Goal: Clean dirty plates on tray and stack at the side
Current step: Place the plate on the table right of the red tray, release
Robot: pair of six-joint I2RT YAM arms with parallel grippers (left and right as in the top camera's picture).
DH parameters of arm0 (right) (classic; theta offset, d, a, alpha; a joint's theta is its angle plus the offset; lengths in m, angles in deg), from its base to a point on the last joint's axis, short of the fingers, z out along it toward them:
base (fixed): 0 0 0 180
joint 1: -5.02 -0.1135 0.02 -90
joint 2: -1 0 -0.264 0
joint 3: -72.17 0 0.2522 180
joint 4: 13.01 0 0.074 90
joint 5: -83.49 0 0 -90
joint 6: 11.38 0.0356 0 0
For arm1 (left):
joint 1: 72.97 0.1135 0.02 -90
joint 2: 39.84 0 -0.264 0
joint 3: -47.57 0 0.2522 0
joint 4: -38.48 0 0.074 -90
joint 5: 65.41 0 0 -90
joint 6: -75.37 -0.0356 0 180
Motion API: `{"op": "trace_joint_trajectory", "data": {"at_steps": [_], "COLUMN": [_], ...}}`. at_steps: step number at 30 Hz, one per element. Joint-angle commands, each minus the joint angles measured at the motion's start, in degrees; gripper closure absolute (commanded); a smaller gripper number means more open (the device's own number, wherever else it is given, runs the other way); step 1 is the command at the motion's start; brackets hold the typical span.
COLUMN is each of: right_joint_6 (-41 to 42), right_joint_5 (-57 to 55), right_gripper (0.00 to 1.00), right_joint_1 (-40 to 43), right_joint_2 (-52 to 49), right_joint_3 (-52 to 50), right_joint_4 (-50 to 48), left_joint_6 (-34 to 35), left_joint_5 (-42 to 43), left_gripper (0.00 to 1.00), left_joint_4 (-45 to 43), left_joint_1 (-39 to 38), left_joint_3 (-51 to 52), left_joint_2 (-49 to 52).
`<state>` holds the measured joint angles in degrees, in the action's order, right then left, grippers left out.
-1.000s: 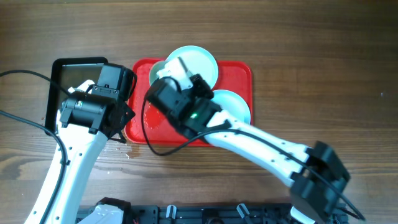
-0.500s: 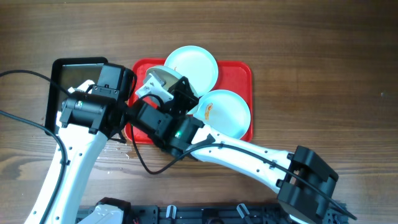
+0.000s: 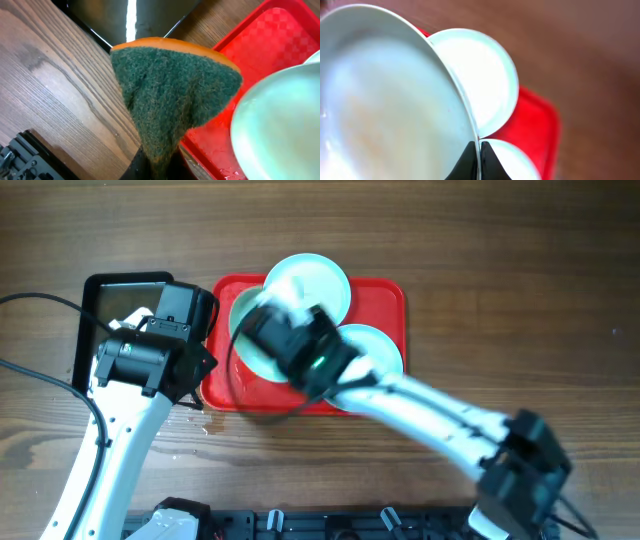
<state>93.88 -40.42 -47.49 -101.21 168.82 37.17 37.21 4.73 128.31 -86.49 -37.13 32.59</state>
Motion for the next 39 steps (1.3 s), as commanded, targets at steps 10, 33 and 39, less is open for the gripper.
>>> {"op": "trace_joint_trajectory", "data": {"at_steps": [10, 33, 39], "right_joint_6": [7.2, -3.9, -1.6], "right_joint_5": [49.3, 71.8, 44.0], "right_gripper": [0.96, 0.03, 0.00], "right_joint_1": [44.7, 49.3, 33.6], "right_joint_2": [3.0, 2.7, -10.0], "right_joint_3": [-3.4, -4.2, 16.8], "right_joint_4": [10.6, 6.3, 17.1], "left_joint_6": [1.3, 0.9, -5.4], "left_joint_5": [-0.6, 3.7, 8.9], "left_gripper": [0.96, 0.96, 0.96], "left_joint_4": [-0.2, -9.3, -17.0], "left_joint_1": [0.3, 0.2, 0.1], "left_joint_3": [-0.5, 4.0, 10.3], "left_joint_2": [-0.8, 4.2, 7.0]}}
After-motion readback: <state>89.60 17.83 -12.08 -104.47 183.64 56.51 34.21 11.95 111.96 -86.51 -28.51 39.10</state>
